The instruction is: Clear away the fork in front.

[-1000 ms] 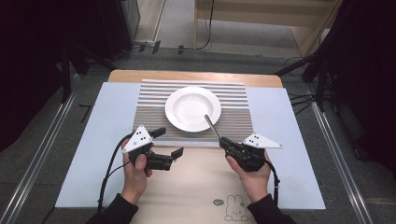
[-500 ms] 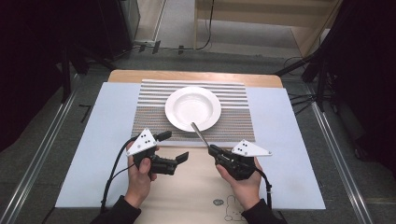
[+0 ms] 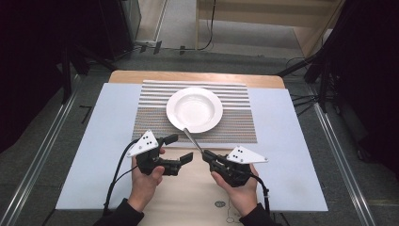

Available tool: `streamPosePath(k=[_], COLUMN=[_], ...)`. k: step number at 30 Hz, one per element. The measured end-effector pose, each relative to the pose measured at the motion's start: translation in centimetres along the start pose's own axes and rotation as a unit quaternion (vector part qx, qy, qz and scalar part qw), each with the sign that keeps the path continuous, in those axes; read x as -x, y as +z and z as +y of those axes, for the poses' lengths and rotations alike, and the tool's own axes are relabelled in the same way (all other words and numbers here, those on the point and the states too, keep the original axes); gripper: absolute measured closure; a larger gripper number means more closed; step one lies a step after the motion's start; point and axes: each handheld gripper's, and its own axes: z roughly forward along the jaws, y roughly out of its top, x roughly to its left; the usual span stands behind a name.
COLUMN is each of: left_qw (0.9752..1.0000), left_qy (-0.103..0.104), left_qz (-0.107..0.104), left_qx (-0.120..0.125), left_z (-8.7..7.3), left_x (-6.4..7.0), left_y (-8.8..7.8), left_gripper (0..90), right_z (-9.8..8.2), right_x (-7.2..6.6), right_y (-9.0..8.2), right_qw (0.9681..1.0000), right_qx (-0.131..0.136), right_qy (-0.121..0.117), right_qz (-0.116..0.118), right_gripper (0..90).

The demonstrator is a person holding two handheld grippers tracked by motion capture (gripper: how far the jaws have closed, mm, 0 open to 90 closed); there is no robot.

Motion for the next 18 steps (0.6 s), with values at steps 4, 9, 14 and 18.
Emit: streamPosePath(k=[4,9,14,18], left_qw=[0.9999,0.9998,0.9994,0.999], left_qy=[-0.01,-0.021,-0.032,-0.041], left_qz=[0.003,0.003,0.003,0.005], left_qx=[-0.002,-0.006,-0.011,-0.013], left_z=[0.0,0.0,-0.1,-0.1], left_x=[0.1,0.2,0.3,0.3], left_y=[0.1,0.3,0.5,0.6], left_gripper=[20.1,28.1,33.4,39.6], right_z=[0.0,0.0,0.0,0.0], right_x=[-0.5,-1.1,-1.6,-1.8], right_y=[0.1,0.2,0.3,0.3], right_qw=[1.0,0.9998,0.9996,0.9996], right_qx=[0.002,0.004,0.006,0.006], right_qy=[-0.005,-0.016,-0.025,-0.027], right_qz=[0.006,0.01,0.011,0.011], right_gripper=[83.6,83.6,83.6,83.6])
